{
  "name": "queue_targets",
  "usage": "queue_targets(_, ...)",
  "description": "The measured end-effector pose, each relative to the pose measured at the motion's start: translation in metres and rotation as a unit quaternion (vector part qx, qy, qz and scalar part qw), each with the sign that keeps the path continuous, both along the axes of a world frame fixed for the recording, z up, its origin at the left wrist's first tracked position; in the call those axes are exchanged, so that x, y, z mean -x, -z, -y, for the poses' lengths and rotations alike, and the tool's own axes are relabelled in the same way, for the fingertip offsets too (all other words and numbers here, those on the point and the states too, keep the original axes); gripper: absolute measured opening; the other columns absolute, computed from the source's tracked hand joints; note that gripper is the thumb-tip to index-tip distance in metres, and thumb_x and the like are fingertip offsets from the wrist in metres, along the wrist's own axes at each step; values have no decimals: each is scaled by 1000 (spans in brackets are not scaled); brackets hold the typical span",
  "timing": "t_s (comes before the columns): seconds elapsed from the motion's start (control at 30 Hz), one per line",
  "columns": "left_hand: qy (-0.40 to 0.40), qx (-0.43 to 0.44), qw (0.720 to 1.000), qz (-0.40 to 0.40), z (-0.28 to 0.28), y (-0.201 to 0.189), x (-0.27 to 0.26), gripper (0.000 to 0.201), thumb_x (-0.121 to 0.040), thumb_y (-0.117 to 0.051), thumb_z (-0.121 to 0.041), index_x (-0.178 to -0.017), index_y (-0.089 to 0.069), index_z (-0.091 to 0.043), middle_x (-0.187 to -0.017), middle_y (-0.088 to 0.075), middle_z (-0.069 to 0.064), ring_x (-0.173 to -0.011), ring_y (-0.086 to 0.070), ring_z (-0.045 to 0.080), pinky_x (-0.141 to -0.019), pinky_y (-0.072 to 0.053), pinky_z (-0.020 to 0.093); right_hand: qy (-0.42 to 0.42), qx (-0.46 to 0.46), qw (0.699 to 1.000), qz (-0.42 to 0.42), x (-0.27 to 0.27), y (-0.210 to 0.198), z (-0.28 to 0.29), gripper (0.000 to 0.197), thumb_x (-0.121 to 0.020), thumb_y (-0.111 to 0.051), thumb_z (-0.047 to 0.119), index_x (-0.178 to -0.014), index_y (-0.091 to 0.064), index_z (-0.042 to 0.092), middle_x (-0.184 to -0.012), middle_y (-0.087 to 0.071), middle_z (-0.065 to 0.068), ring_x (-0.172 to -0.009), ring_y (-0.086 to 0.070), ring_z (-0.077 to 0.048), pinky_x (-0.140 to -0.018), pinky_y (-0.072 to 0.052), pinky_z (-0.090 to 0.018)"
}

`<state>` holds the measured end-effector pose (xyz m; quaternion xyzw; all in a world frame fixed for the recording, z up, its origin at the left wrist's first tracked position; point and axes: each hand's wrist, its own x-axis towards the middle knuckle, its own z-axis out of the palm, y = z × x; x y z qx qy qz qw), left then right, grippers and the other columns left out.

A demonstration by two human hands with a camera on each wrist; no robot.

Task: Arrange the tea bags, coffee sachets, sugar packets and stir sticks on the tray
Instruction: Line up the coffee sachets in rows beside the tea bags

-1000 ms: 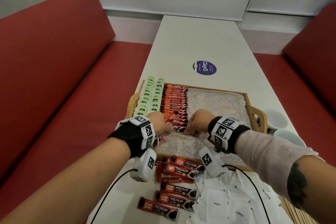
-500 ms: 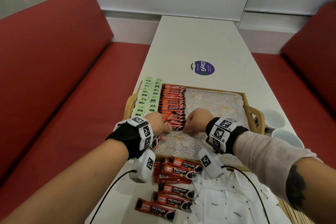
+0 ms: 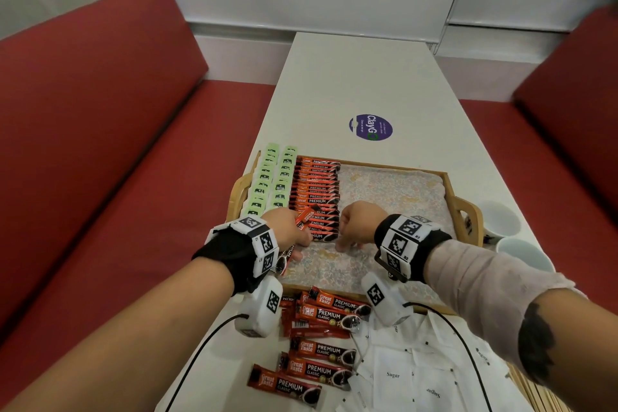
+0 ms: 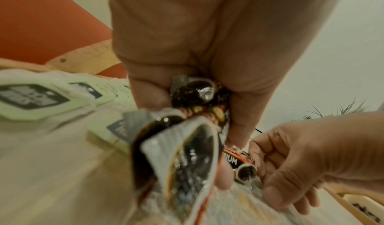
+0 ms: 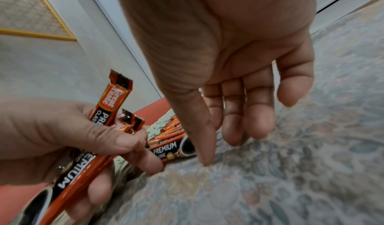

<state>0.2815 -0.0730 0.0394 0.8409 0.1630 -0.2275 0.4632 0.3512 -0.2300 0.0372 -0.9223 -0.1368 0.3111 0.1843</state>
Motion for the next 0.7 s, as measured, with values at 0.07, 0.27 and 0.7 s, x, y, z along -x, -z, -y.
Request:
queue_targets(0.07, 3, -2, 1000, 0, 0, 0, 1, 10, -85, -66, -10, -92, -60, -4, -74, -68, 5, -61, -67, 21, -71, -57, 40, -7, 12, 1000, 2, 0, 0, -1, 23, -71, -80, 11, -69, -58, 16, -83, -70, -7, -71, -64, -19, -74, -57, -35)
queue_targets(0.27, -17, 51, 998, 41, -6, -7, 0, 26, -93, -59, -25, -100, -64, -2, -86, -73, 7, -69, -68, 21, -78, -58, 36, -16, 29, 999, 28, 0, -11, 2, 27, -72, -81, 15, -75, -54, 15, -76, -64, -3, -61, -58, -16, -58, -48, -26)
queue_targets(0.7, -244, 320, 907, 127, 11, -27, 9, 22, -94, -53, -27, -105, -60, -9, -95, -69, 2, -75, -67, 19, -63, -58, 34, -88, -215, 973, -14, 32, -36, -8, 7, -82, -69, 12, -79, -63, 13, -66, -61, 7, -49, -55, -1, -49, -45, -14)
